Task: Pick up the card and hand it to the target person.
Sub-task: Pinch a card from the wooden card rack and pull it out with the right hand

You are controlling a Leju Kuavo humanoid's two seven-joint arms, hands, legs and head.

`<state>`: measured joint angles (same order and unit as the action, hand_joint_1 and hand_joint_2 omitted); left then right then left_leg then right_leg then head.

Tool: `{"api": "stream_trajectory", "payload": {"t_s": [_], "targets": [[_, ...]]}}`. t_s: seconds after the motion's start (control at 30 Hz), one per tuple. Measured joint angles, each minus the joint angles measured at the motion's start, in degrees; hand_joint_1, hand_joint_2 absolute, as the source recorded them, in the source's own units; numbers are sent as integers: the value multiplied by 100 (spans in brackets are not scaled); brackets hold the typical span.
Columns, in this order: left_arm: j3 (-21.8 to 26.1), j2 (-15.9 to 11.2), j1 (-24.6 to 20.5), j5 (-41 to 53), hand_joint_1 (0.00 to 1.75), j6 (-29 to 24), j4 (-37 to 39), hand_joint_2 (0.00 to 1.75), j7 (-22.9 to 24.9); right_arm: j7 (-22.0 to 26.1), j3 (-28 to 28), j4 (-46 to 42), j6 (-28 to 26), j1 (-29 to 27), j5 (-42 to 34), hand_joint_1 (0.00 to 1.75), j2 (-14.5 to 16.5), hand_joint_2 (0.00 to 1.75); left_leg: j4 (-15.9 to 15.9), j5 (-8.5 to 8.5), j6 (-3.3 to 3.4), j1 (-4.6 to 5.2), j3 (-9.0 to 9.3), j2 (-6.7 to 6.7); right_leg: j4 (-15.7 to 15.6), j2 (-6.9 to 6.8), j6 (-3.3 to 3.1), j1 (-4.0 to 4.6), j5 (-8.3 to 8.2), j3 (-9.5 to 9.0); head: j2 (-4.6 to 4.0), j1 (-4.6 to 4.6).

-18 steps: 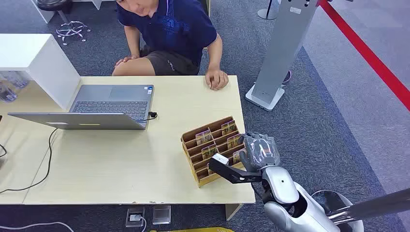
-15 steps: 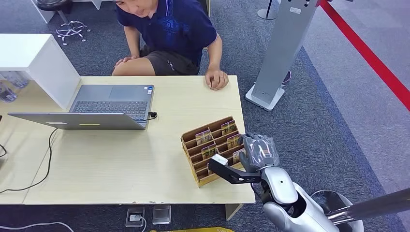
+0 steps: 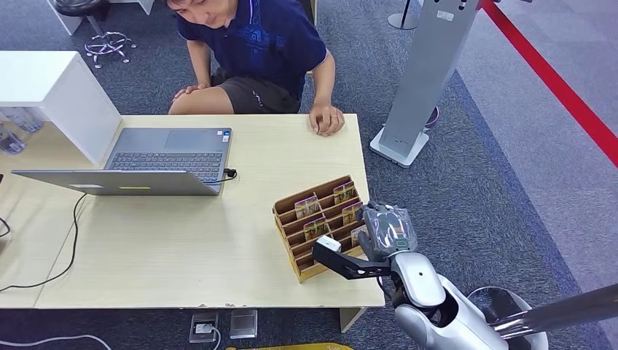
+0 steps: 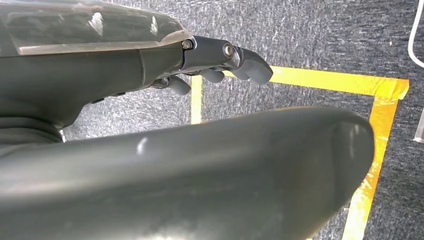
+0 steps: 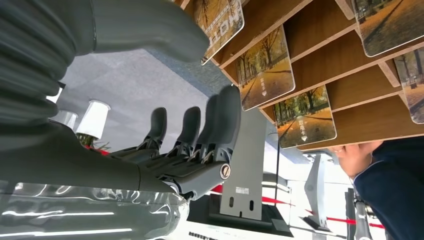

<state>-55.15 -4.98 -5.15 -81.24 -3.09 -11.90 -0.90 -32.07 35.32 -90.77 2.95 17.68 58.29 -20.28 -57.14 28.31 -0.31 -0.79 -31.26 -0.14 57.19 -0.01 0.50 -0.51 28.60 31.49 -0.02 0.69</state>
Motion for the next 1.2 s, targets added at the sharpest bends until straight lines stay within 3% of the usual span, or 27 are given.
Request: {"api": "stream_trajectory", "payload": {"t_s": [1.2], "targets": [[0, 2, 0, -18, 0, 1, 1, 0, 26, 2, 152, 581, -99, 102, -186, 91, 51, 175, 0, 0, 0, 0, 0, 0, 0, 0, 0, 0, 0, 0, 1, 1]]}}
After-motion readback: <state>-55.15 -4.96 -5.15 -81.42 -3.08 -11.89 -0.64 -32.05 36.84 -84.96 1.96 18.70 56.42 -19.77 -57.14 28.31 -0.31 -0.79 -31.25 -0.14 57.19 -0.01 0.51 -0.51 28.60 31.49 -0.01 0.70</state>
